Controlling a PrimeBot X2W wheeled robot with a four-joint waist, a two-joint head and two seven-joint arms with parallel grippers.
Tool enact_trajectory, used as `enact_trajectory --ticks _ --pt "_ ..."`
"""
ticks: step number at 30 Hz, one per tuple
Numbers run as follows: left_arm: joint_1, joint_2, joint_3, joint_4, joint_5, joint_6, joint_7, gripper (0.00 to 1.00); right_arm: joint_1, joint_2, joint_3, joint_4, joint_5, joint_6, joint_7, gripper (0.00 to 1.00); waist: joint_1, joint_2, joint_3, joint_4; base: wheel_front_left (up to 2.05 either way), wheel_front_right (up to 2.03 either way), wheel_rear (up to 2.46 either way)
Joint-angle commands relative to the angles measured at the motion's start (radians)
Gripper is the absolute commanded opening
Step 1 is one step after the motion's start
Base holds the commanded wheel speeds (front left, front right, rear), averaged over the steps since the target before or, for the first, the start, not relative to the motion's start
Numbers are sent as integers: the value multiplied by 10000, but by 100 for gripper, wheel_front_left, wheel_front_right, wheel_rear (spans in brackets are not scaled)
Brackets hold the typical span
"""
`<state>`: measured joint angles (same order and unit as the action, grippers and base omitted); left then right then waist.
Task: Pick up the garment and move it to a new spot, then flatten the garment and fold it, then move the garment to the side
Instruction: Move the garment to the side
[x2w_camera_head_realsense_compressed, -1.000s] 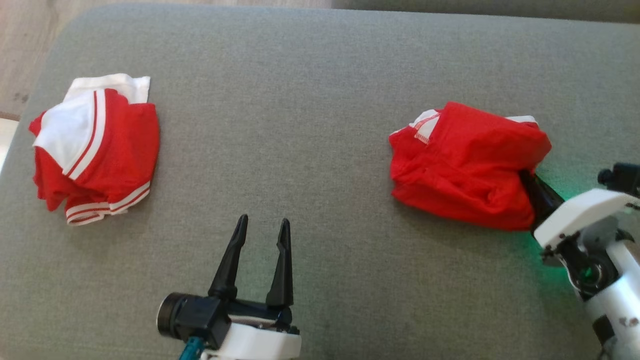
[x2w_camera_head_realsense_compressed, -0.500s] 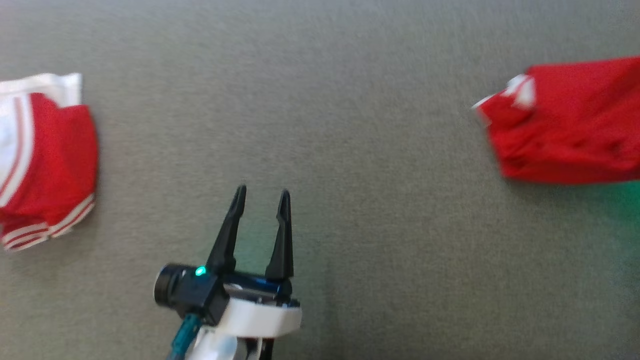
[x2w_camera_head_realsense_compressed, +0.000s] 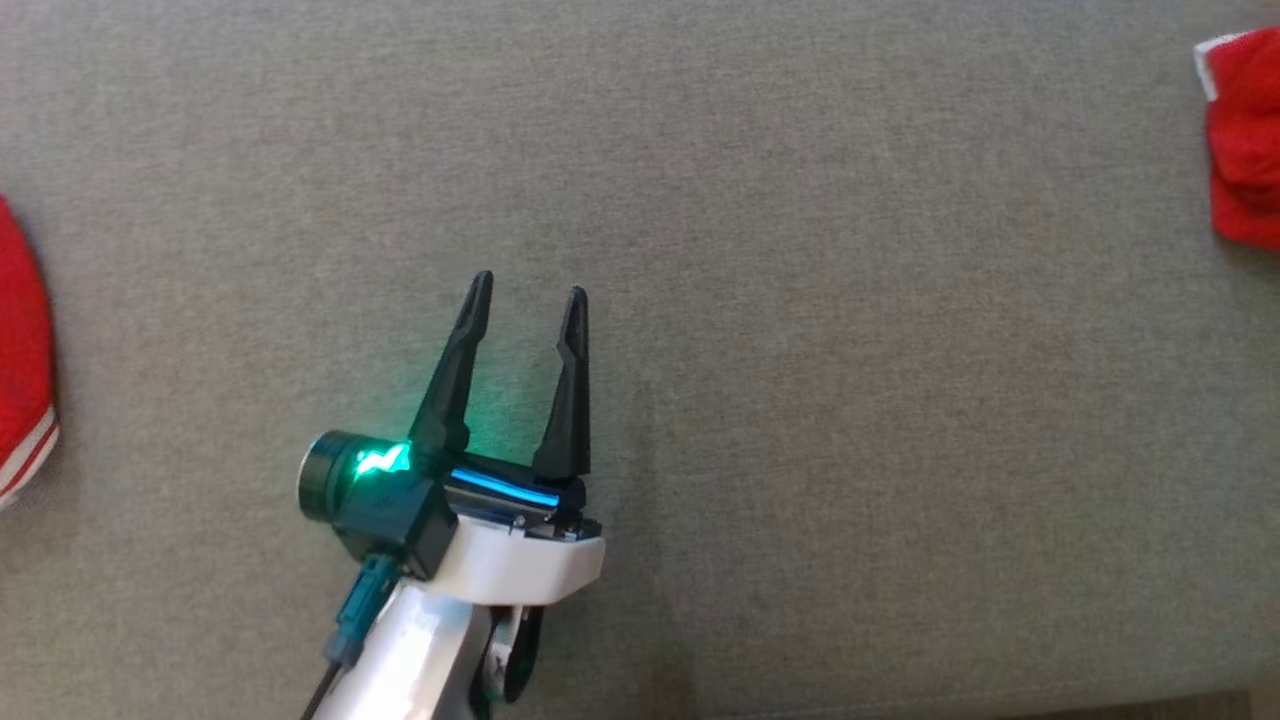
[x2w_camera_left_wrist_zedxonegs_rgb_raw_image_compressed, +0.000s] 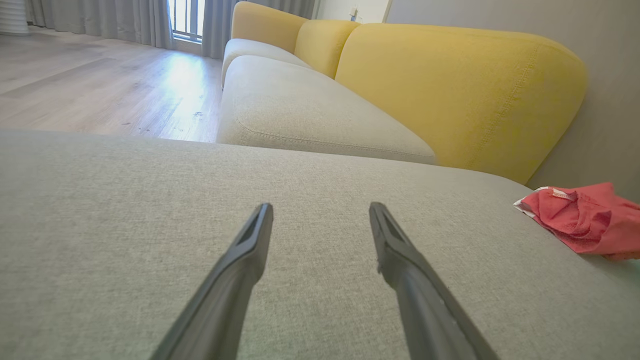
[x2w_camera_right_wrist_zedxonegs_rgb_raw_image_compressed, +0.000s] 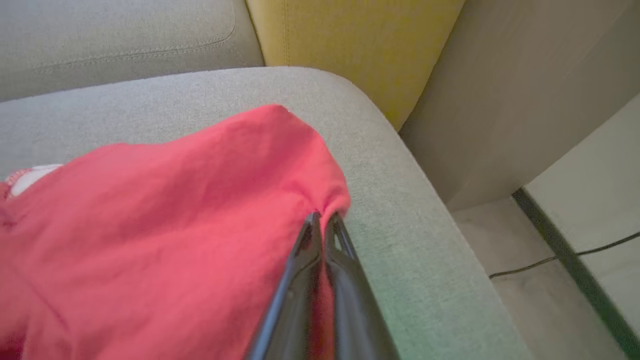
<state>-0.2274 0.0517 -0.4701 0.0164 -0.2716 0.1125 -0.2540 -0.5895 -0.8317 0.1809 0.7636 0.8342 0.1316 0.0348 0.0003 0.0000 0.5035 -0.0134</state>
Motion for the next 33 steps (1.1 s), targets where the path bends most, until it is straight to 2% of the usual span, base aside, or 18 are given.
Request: enact_trajectory --ticks 1,4,7,13,17,21,27,33 --pt "-100 -15 291 -232 67 -107 -78 100 -126 -591 -67 20 -587 -9 -391 100 -3 0 0 -50 0 0 0" --pt "-167 -15 207 -121 -1 -164 -78 100 -549 -335 -448 654 -1791 -9 -1321 100 -3 0 -269 16 0 0 0" --pt "-70 -15 149 -42 -71 -145 -78 100 -845 266 -602 1039 -2977 -9 -2115 100 -3 0 -780 133 0 0 0" --pt "649 -15 235 254 -217 -7 -78 100 -397 2364 -440 808 -3974 -9 -2756 100 -3 0 -2394 470 0 0 0" --pt "1324 -15 454 477 -440 146 -78 100 625 3706 84 157 -3992 -9 -2905 100 -3 0 -3513 685 0 0 0" --pt "1962 -15 684 665 -627 258 -78 100 1832 4703 764 -639 -3846 -9 -2954 100 -3 0 -4518 868 0 0 0" --pt "2736 -15 1114 606 -625 393 -78 100 3616 5698 770 -2786 -4017 -9 -2962 100 -3 0 -5475 995 0 0 0" --pt "3376 -15 1710 474 -487 352 -78 100 5315 6186 173 -4543 -4453 -9 -2964 100 -3 0 -6021 970 0 0 0"
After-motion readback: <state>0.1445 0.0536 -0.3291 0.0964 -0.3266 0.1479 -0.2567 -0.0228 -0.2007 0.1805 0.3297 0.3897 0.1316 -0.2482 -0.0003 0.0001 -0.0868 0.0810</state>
